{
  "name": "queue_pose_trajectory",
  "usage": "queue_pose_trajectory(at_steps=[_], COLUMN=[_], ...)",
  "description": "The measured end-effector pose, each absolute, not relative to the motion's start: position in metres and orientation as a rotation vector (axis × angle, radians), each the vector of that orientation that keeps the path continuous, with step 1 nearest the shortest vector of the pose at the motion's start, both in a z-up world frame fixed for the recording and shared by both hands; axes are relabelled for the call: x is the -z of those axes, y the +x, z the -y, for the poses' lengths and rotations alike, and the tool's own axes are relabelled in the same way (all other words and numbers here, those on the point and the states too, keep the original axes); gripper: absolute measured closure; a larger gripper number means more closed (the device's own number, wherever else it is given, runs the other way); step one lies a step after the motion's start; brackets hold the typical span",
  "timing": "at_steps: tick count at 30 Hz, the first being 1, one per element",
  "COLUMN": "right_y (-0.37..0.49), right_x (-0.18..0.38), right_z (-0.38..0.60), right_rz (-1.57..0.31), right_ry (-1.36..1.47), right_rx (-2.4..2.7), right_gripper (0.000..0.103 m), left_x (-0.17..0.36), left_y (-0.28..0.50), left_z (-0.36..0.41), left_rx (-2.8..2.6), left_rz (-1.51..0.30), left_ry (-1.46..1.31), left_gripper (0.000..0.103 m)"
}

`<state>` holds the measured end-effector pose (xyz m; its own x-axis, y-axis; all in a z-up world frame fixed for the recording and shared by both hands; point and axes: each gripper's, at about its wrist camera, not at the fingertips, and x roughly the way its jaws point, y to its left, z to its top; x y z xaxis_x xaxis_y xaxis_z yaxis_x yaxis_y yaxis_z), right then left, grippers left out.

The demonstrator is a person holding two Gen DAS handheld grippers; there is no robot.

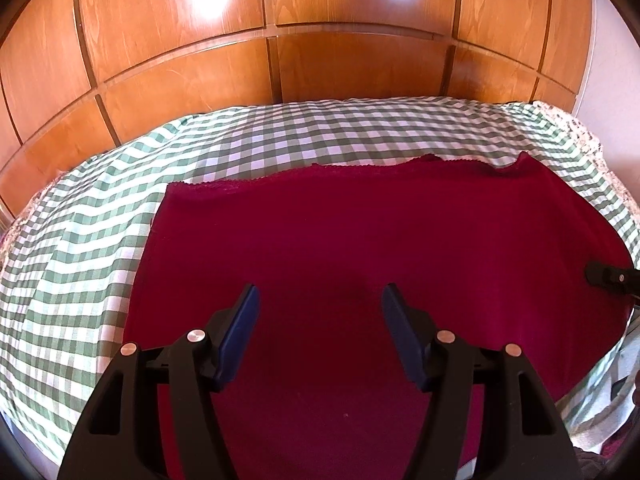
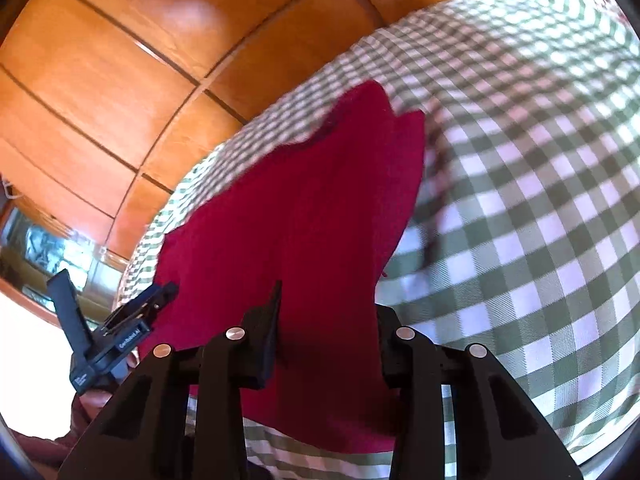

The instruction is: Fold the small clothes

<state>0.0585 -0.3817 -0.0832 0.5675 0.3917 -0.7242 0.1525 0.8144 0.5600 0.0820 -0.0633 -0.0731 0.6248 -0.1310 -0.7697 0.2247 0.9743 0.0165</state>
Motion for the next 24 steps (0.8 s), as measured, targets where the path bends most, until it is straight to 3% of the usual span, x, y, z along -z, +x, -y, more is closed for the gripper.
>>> queue_pose_trajectory(at_steps=[12, 24], right_y=[0.07, 0.104], right_x=[0.046, 0.004], right_z=[0.344, 0.233], right_rz=[-0.964, -0.955], right_ry=[0.518, 0.375], right_rx=[-0.187, -0.434], right_gripper=[0.071, 0.072], left_x=[0.071, 0.055], left_y=[0.073, 0.079], left_z=[0.036, -0.073], left_rx=[0.217, 0.36], left_rz=[-0.873, -0.888], left_ry=[0.023, -0.361], left_gripper=[0.042, 0.067])
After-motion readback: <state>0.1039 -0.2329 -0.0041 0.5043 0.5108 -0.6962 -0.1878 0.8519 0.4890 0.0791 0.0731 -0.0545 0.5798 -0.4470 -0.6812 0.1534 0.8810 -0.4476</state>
